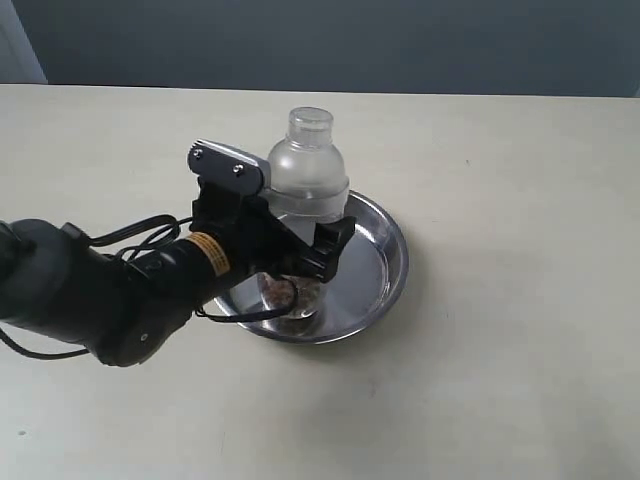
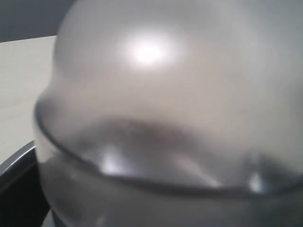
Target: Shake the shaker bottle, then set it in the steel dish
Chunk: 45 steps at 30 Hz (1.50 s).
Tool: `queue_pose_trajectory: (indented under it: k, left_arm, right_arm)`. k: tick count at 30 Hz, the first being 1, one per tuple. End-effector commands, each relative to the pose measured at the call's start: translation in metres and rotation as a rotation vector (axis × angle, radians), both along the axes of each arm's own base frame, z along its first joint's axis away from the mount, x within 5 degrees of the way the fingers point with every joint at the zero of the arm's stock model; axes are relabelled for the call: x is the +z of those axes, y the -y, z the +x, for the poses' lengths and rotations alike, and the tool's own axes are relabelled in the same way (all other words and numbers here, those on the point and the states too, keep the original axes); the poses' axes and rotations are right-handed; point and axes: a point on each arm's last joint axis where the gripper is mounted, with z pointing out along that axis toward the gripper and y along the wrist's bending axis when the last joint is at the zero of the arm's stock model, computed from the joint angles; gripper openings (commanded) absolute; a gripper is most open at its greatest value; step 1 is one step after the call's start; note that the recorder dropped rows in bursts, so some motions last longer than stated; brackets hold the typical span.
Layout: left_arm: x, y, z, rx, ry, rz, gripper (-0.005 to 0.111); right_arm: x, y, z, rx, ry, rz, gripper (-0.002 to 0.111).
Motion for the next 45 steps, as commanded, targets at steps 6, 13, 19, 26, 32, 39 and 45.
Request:
queue_pose_trajectory:
  k: [6, 13, 19, 26, 32, 39, 45]
  left_arm:
    - [0.005, -0.017, -0.017, 0.037, 0.024, -0.013, 0.105]
    - [0.008, -0.019, -0.020, 0.035, 0.076, -0.037, 0.105]
    - [0.012, -0.016, -0.019, 0.018, 0.107, -0.049, 0.105]
    - [0.013, -0.015, -0.017, 0.011, 0.122, -0.046, 0.105]
    - [0.014, -0.013, -0.015, 0.006, 0.120, -0.042, 0.105]
    - [0.017, -0.010, -0.012, 0.003, 0.137, -0.047, 0.105]
    - [0.018, -0.010, -0.012, 0.000, 0.148, -0.030, 0.105]
  right_arm:
    - [0.001, 0.000, 0.000, 0.002, 0.014, -0.004, -0.001]
    - [0.001, 0.000, 0.000, 0.002, 0.014, -0.002, -0.001]
    - [0.001, 0.000, 0.000, 0.002, 0.014, -0.002, -0.001]
    - [0.001, 0.000, 0.000, 0.002, 0.014, -0.002, -0.001]
    - [0.001, 0.000, 0.000, 0.002, 0.014, -0.002, -0.001]
    - [0.001, 0.000, 0.000, 0.002, 0.014, -0.002, -0.001]
    - [0.001, 0.000, 0.000, 0.002, 0.014, -0.002, -0.001]
